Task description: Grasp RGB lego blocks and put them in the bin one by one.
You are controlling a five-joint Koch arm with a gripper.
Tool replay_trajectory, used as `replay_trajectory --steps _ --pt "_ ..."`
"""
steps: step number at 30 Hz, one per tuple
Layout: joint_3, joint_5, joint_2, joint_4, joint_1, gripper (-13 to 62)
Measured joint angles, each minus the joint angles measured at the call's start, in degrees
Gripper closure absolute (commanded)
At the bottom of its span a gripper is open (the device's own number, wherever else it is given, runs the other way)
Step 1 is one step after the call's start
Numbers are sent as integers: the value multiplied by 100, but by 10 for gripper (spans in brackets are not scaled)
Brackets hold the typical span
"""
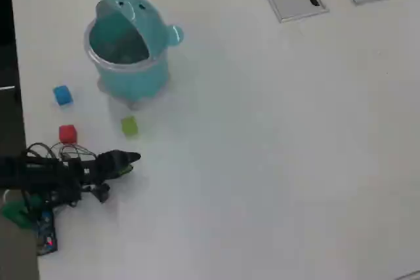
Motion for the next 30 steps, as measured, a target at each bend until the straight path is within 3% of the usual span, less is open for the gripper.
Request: replay_trajectory --steps 30 --pt "0 0 0 0 -352 153"
